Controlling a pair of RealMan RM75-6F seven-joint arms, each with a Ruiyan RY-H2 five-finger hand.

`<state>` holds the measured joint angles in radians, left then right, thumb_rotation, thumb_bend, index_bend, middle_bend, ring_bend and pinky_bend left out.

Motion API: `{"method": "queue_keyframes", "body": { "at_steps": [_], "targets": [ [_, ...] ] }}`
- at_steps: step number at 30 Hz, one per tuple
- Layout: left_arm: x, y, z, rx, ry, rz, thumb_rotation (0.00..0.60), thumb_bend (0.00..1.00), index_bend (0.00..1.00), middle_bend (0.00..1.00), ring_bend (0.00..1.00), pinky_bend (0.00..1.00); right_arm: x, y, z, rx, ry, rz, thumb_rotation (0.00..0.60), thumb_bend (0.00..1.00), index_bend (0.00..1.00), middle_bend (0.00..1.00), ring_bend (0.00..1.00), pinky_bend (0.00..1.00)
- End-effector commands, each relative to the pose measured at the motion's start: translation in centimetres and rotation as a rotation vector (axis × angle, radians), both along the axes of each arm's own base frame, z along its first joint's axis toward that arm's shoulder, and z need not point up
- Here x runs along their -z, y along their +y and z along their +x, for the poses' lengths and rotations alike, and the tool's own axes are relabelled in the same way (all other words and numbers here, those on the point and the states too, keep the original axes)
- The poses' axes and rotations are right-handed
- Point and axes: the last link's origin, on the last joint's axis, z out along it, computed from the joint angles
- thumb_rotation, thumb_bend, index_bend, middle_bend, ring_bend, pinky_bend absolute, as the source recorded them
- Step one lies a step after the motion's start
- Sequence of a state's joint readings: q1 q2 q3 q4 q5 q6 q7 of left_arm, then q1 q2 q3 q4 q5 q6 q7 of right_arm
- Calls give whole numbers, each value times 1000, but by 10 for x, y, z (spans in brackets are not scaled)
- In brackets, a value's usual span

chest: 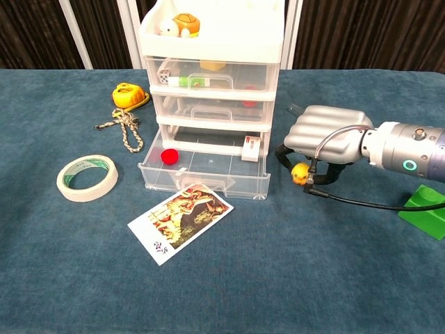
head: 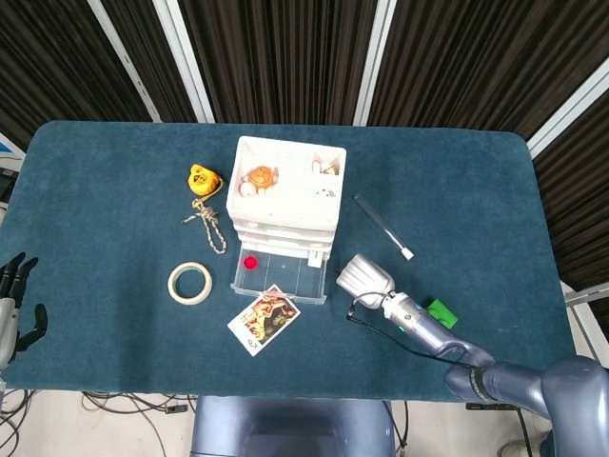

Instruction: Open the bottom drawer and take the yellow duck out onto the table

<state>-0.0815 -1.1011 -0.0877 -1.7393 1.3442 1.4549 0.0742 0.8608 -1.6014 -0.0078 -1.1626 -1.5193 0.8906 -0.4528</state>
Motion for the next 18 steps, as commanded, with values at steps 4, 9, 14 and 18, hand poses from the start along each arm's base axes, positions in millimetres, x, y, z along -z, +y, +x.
{"method": "queue_keyframes", "body": {
  "at_steps": [4,9,14,18],
  "targets": [
    [0,0,0,2,0,0,600,588,58,0,0,0,-4,1,-1,22,27,-1,600,264,181,1000,1000,1000],
    [0,0,0,3,-1,2,600,588,58,0,0,0,-20,0,3,24,1,-43,600,262,174,1000,1000,1000],
    [0,0,0,5,2,1,600,588,58,0,0,0,-59,2,-1,70,-82,-116,600,260,186,994,975,1000],
    [0,0,1,7,3,2,600,588,58,0,0,0,-99,12,-20,240,-139,-160,600,261,175,847,818,952]
  ]
}}
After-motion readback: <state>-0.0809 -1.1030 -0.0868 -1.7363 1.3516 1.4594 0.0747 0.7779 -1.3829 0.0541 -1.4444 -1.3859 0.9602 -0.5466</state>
